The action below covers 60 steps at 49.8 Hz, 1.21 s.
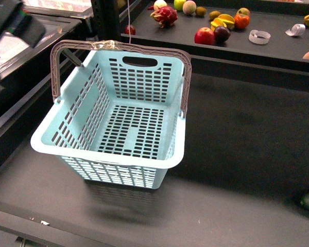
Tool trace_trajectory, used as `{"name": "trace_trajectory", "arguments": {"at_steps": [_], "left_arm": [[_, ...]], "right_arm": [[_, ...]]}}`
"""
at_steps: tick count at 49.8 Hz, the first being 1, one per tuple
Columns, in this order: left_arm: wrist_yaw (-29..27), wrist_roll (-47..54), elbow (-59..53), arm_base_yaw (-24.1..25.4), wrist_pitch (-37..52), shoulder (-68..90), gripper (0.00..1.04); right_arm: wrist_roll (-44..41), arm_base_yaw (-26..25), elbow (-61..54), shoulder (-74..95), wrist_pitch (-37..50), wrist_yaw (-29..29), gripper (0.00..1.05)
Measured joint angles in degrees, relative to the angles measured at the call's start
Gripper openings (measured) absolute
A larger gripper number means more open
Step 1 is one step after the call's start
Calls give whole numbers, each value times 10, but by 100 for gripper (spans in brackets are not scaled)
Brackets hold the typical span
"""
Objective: Pick mango with right arm and hold basket with left
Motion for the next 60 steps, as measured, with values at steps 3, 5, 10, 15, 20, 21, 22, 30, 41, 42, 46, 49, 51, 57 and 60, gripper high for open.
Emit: {"name": "trace_trajectory", "arguments": {"at_steps": [3, 5, 10, 15, 20, 21, 22, 30, 41, 42, 46, 49, 51, 57, 60], "left_arm": [[7, -19, 33, -8, 0, 36, 97], [15, -31, 58, -11, -2, 60, 97], [32, -61, 116, -19, -12, 111, 97], [46, -83, 170, -26, -25, 153, 97], [61, -106, 237, -36, -43, 198, 97], [63, -112, 252, -37, -48, 207, 97], [65, -116, 266, -39, -52, 216, 97], [77, -141, 340, -45, -74, 257, 97], [82, -153, 412, -51, -111, 306, 97], [82, -154, 419, -51, -115, 310, 97], [83, -155, 431, -52, -125, 322, 97], [83, -155, 433, -52, -125, 325, 93], [86, -155, 433, -52, -122, 326, 86], [89, -154, 434, -52, -121, 327, 66], [89, -154, 434, -52, -121, 327, 57]], "right_arm": [[0, 0, 0, 0, 0, 0, 96], [0, 0, 0, 0, 0, 0, 96], [0, 0, 0, 0, 0, 0, 96], [0, 0, 0, 0, 0, 0, 96], [0, 0, 0, 0, 0, 0, 96], [0, 0, 0, 0, 0, 0, 96], [0, 0, 0, 0, 0, 0, 96], [0, 0, 0, 0, 0, 0, 96], [0, 0, 0, 0, 0, 0, 96], [0, 0, 0, 0, 0, 0, 96], [0, 0, 0, 0, 0, 0, 96], [0, 0, 0, 0, 0, 0, 96], [0, 0, 0, 0, 0, 0, 96], [0, 0, 0, 0, 0, 0, 96], [0, 0, 0, 0, 0, 0, 96]]}}
